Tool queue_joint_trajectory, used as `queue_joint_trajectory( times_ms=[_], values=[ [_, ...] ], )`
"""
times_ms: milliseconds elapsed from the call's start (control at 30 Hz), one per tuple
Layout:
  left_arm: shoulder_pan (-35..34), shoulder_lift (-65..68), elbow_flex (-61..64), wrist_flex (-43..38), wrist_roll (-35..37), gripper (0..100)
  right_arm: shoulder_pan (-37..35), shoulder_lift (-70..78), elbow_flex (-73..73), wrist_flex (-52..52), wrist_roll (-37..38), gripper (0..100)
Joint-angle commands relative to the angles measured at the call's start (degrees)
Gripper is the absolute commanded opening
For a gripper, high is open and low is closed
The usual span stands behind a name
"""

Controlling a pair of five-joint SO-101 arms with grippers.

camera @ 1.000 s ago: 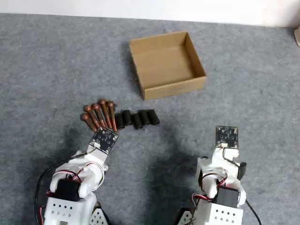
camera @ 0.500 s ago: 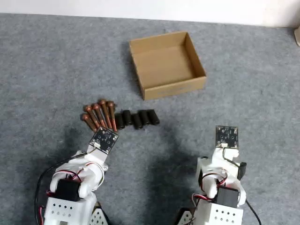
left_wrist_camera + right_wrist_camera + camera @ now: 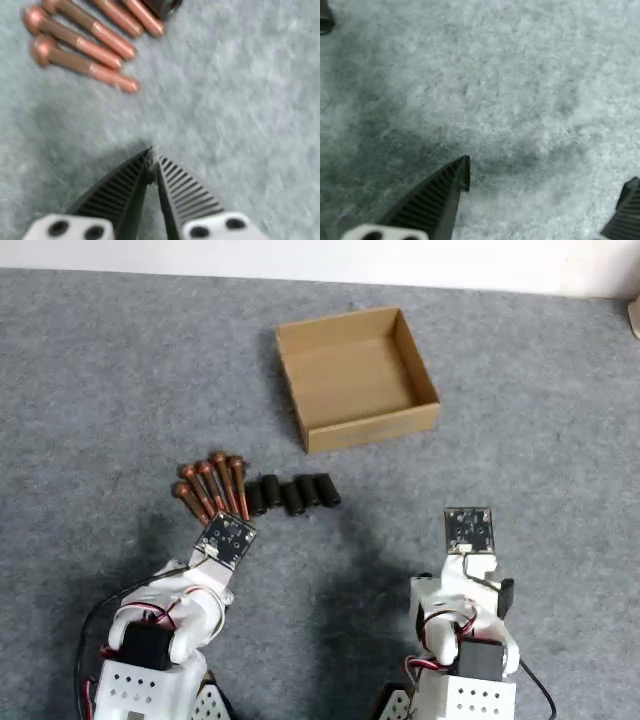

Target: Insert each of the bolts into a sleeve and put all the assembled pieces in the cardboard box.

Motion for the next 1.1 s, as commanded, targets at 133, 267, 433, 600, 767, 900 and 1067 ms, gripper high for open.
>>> queue_joint_trajectory(
  times_ms=[133, 267, 433, 600, 767, 900, 1067],
  values=[
    [-22.5, -0.2, -15.4, -9.4, -11.3, 1, 2.2, -0.3, 8.4, -0.9, 0.3, 42.1],
    [-22.2, 0.5, -26.2, -8.6, -6.8, 1, -4.4, -0.3, 8.4, -1.4, 0.3, 42.1],
    [-14.2, 12.8, -35.6, -8.7, -4.1, 1, -12.6, -0.3, 8.4, -5.5, 0.4, 42.1],
    [-13.7, 49.1, -48.6, -12.2, 6.8, 1, -12.4, -0.3, 8.4, -13.0, 0.4, 42.1],
    [-11.6, 80.4, -61.4, -9.1, 18.8, 1, -12.4, -0.3, 8.4, -14.8, 0.3, 42.1],
    [-11.6, 92.2, -68.3, -7.8, 23.6, 1, -12.4, -0.3, 8.4, -13.0, 0.4, 42.1],
    [-9.5, 98.2, -70.5, -7.8, 31.8, 1, -12.5, -0.3, 8.4, -11.5, 0.3, 42.1]
  ],
)
